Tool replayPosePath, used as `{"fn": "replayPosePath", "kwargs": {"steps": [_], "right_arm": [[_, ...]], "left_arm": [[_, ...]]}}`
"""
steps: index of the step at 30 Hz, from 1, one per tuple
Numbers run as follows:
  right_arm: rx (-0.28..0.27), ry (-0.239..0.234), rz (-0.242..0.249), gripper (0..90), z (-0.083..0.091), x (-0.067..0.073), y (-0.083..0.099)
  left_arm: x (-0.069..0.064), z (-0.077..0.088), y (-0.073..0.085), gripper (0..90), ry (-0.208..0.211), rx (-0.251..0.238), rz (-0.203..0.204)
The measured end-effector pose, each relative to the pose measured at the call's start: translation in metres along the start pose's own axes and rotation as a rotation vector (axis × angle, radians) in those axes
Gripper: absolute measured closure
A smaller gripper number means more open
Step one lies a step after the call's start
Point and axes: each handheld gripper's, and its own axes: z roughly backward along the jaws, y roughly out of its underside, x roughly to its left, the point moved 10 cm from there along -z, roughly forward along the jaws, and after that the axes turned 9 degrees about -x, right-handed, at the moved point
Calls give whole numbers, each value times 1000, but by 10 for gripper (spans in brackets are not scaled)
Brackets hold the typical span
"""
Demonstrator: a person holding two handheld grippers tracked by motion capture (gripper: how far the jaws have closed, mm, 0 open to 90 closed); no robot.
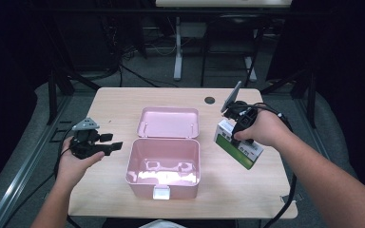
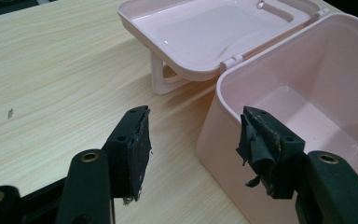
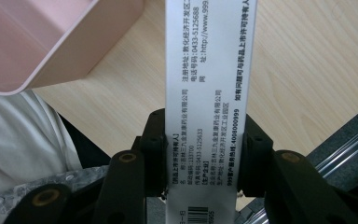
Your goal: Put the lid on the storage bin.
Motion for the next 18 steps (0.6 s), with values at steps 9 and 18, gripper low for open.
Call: {"fn": "replayPosePath", "kwargs": {"steps": [9,18], "right_arm": [[-11,5,29,615,6,11,-5],[-22,5,94,615,13,29,-13]], "left_arm": [[0,0,0,425,3,1,-2],[-1,-1,1,425,4,2,1]]}}
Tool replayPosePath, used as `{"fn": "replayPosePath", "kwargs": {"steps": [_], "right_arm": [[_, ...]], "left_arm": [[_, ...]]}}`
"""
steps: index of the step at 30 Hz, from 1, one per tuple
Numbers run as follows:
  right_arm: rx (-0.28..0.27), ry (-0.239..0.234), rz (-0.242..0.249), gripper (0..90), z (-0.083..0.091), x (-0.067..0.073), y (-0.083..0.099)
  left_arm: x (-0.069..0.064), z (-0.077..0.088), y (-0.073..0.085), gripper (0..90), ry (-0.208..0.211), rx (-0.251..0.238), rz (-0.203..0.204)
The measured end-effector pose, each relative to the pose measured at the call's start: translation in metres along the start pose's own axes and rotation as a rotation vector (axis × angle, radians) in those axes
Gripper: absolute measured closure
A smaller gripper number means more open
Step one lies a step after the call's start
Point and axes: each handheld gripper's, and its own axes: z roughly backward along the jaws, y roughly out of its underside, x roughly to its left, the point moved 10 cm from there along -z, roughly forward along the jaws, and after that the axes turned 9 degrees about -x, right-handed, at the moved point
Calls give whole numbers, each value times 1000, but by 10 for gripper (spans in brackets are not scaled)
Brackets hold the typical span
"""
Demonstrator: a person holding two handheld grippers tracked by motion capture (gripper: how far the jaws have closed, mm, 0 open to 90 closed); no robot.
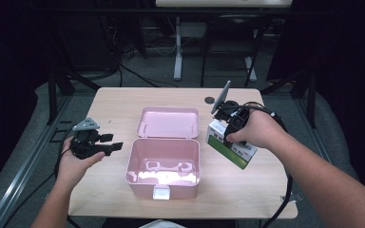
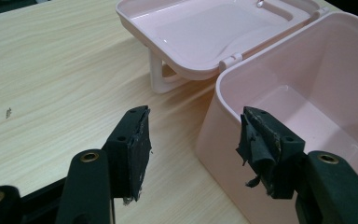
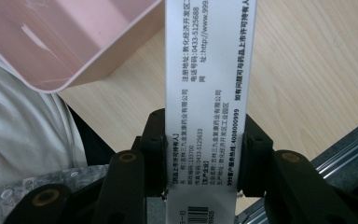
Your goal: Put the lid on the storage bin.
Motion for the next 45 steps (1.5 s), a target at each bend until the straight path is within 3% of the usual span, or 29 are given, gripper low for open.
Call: {"fn": "replayPosePath", "kwargs": {"steps": [16,45], "right_arm": [[-19,-33,114,616,1,36,-25],[4,-97,298,616,-21,99,-66]], "left_arm": [[0,1,-1,425,3,-4,1],[2,0,0,425,3,1,2]]}}
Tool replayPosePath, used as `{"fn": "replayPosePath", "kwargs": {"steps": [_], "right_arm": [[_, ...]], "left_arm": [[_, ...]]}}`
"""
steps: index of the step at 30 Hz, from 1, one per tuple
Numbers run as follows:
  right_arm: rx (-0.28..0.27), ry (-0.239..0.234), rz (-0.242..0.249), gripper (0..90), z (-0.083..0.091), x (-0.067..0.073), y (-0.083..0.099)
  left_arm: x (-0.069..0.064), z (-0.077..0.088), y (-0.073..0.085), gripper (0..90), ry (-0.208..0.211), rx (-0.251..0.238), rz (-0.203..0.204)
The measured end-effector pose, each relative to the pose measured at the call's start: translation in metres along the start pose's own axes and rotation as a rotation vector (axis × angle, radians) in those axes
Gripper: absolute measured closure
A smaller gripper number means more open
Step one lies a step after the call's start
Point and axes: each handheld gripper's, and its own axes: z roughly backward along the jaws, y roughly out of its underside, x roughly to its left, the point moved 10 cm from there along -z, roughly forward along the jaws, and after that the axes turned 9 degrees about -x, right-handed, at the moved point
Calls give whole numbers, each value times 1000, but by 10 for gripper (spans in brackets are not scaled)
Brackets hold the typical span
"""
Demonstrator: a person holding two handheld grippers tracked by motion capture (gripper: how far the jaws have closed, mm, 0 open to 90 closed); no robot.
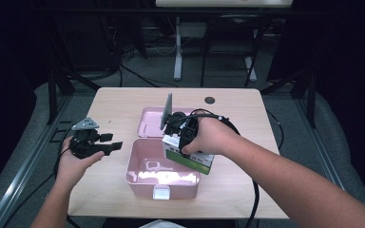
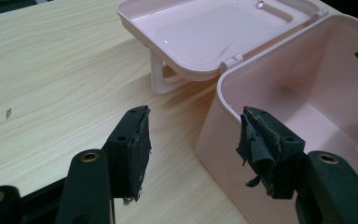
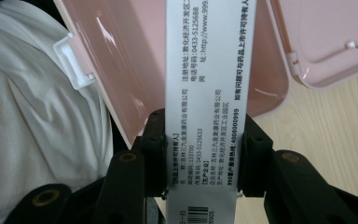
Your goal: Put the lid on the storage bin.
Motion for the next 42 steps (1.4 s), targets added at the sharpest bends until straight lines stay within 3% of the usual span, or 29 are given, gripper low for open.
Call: {"fn": "replayPosePath", "kwargs": {"steps": [18,42], "right_arm": [[-1,-29,102,616,-12,23,-27],[23,-47,294,615,-28,39,-21]], "left_arm": [[0,1,-1,425,0,-6,2],[0,0,0,425,1,-2,-4]]}}
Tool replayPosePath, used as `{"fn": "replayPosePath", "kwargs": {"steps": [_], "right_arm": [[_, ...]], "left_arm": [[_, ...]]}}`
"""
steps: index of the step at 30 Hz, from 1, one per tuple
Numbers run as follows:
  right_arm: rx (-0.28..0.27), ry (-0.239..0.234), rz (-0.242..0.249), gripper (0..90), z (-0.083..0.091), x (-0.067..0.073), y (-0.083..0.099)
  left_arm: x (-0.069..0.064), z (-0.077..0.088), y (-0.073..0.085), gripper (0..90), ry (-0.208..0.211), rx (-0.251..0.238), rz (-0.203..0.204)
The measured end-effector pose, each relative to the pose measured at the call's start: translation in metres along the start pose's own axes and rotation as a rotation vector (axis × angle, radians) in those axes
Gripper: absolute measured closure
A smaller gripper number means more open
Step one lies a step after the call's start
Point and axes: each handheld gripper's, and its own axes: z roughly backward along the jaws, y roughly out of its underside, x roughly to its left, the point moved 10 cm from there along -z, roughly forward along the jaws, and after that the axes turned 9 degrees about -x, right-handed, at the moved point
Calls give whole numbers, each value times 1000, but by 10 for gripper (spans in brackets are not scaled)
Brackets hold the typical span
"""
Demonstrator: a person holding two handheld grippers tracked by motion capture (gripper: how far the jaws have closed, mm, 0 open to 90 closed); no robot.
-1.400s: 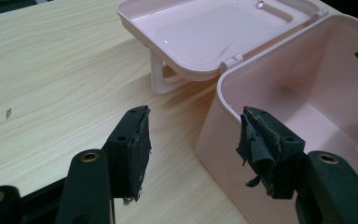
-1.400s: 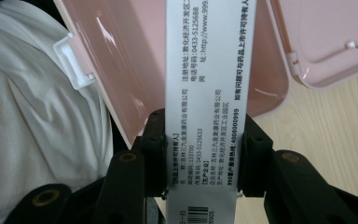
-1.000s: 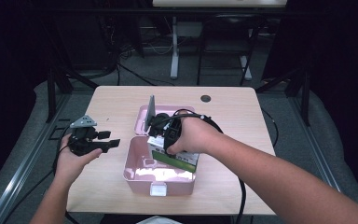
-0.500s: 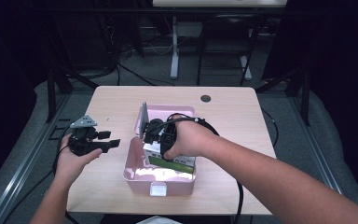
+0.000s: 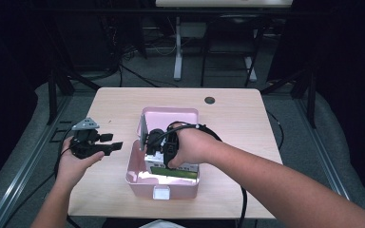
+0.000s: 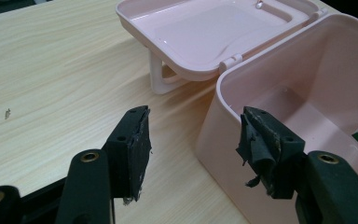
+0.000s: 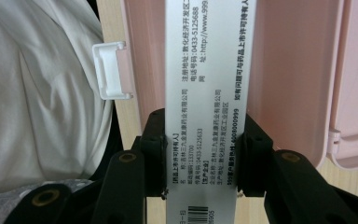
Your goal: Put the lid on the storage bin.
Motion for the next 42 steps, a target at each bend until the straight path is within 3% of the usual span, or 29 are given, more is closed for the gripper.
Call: {"fn": "replayPosePath", "kwargs": {"steps": [4,15,42], "right_arm": [[10,-8,37,615,-4,2,0],[35,-12,78,615,-18,8,4],[28,-75,32,615,-59,13,15]], "left_arm": [[0,0,0,425,-2,-2,4],[0,-1,0,425,-1,-3,3],[0,-1,1,425,0,4,3]]}}
